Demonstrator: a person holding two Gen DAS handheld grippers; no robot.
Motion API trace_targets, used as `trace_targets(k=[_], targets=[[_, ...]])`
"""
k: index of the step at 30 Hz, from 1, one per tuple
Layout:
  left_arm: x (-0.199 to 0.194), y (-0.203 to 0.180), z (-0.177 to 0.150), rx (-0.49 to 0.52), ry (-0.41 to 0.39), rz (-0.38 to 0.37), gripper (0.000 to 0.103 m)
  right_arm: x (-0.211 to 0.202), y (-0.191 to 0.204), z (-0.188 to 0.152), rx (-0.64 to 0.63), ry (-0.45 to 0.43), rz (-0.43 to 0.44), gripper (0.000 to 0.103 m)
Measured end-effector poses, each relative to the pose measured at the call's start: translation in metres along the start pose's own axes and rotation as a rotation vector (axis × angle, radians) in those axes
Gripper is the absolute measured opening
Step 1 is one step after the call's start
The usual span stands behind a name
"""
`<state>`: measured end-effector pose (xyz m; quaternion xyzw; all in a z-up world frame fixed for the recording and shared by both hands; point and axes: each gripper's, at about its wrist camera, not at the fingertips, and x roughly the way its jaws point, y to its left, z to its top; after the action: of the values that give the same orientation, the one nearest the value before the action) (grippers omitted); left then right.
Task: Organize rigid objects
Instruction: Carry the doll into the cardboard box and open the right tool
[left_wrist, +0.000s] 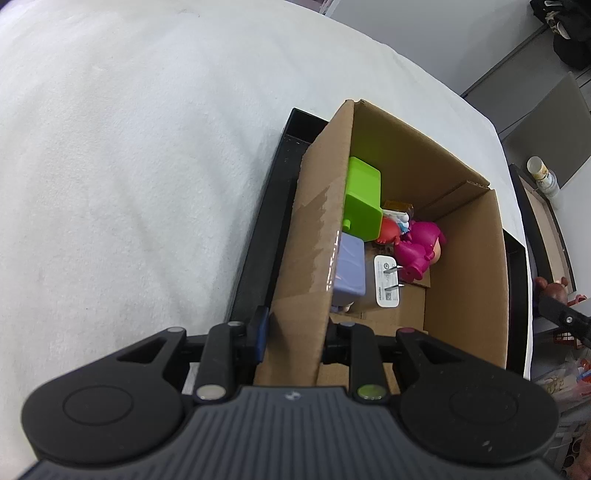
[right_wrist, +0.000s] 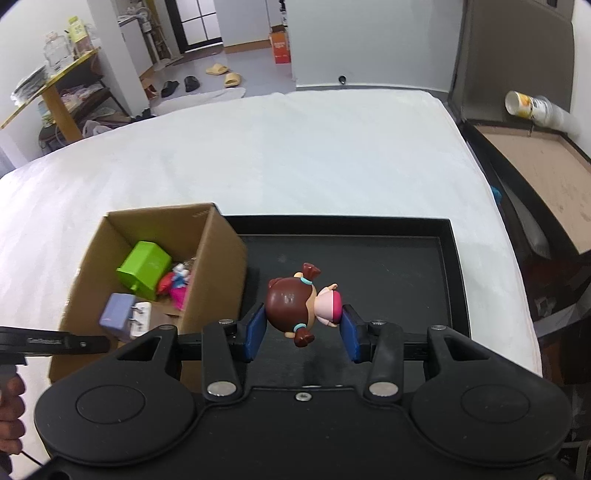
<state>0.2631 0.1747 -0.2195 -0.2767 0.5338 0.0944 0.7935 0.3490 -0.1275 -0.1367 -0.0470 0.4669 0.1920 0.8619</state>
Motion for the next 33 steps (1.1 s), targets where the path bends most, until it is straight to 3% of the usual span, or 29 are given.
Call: trace_targets(k=[14,33], targets=[[-0.002,0.002,0.001,-0.008,0.001,-0.012,0.024,-0.020,0.043,0.011,-0.070,-0.014,0.053,0.043],[-0.001,0.008,0.000,0.008,0.011,-0.042,0.025,0.008,0.100,0.008,-0.145,0.038,0.128,0.045]])
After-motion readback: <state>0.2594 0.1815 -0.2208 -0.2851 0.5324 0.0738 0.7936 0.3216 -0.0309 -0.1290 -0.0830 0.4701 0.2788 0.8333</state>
